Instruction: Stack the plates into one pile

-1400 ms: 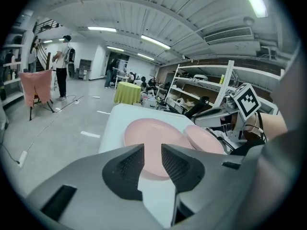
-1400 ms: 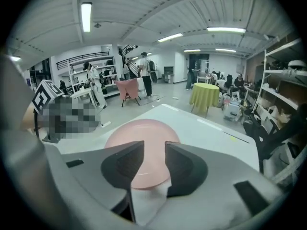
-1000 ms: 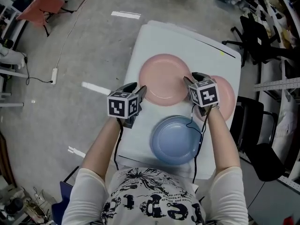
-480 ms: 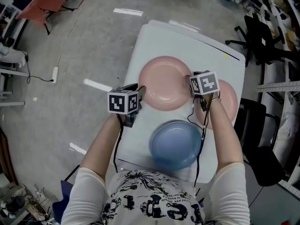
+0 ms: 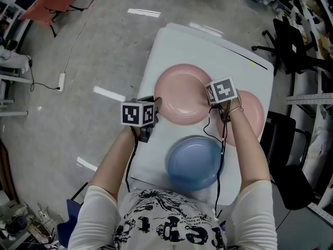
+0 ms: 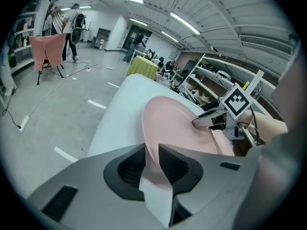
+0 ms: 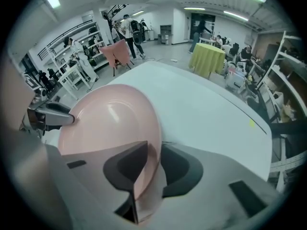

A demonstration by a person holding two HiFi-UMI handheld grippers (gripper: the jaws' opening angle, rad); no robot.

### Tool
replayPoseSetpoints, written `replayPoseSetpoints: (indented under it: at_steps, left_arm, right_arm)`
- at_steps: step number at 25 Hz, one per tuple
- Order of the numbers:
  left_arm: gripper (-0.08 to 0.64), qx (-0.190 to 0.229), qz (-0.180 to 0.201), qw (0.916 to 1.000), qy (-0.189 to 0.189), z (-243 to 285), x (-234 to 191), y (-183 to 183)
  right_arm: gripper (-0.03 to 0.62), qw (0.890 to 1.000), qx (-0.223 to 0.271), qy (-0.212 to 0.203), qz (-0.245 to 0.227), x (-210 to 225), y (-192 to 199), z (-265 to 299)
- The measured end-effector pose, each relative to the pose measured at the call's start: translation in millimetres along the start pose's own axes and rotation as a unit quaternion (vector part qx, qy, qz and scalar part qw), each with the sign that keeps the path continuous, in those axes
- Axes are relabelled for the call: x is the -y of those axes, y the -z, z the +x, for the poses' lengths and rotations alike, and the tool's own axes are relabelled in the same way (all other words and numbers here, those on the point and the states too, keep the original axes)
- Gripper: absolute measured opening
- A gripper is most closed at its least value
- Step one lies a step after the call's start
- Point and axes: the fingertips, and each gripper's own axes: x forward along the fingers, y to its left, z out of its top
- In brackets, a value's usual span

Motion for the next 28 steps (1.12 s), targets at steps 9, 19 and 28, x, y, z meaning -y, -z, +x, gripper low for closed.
replayPoseSetpoints:
  at_steps: [9,19,28]
  left_arm:
    - [0.082,0.004,-0.01,0.9999,0.005,-3.8,-2.0,0.9]
    - [0.06,0.015,-0.004,0.9999,-0.008,-23.6,-3.1,0.3]
    - [0.045,0.04,-0.004,0.9992,-0.007,-50.8,2.4,-5.2]
  right_arm:
    - [0.066,0.999,0.007,-0.017,0.046,-4.2,0.6,-4.3]
    - [0.052,0.998,0.032,-0.032,0.05,-19.2,4.7,-23.7]
    - [0.047,0.997,0.06,-0.027,0.049,-33.8,7.0,-56.5]
